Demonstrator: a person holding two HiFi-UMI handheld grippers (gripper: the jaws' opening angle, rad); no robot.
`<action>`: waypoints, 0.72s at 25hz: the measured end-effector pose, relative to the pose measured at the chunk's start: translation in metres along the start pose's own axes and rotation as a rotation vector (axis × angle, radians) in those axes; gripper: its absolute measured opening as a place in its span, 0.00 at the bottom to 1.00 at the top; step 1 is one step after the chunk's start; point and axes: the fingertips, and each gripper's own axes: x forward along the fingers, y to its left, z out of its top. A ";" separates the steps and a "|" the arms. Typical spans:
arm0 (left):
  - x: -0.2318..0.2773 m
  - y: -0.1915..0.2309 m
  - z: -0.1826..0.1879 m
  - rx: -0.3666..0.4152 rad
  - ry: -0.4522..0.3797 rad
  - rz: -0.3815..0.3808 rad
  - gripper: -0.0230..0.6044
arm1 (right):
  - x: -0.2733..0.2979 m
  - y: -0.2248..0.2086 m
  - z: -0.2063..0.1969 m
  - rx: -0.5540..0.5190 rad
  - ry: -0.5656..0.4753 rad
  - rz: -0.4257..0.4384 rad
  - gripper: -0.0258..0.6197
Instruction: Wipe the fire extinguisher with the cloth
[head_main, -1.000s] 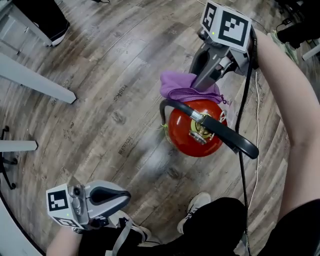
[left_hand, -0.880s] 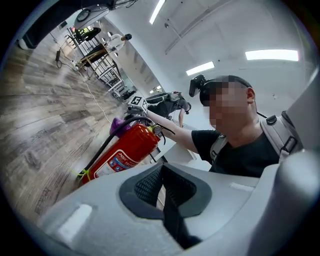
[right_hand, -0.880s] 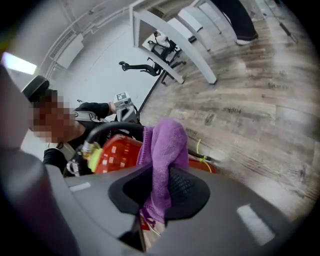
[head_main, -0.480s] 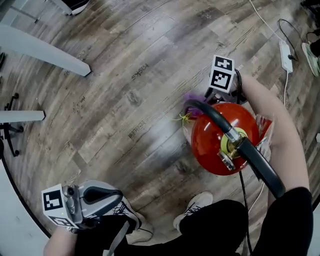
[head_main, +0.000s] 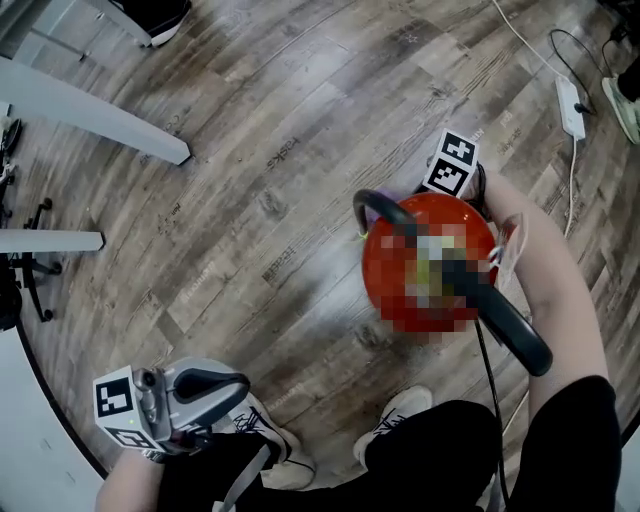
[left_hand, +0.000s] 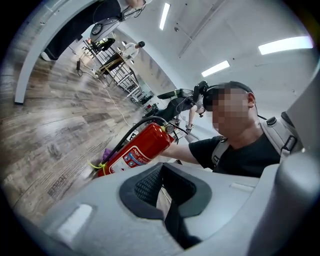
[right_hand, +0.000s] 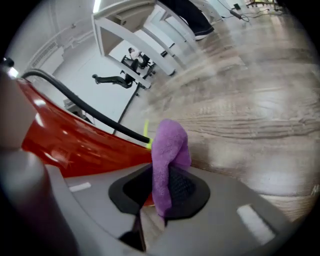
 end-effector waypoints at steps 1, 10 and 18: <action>0.003 -0.001 0.001 0.010 0.005 -0.012 0.04 | -0.014 0.019 0.008 -0.010 -0.016 0.051 0.14; 0.030 -0.014 0.019 0.128 0.019 -0.151 0.04 | -0.164 0.184 0.084 -0.227 -0.215 0.154 0.14; 0.053 -0.019 0.059 0.188 -0.082 -0.262 0.04 | -0.233 0.235 0.102 -0.249 -0.381 -0.072 0.15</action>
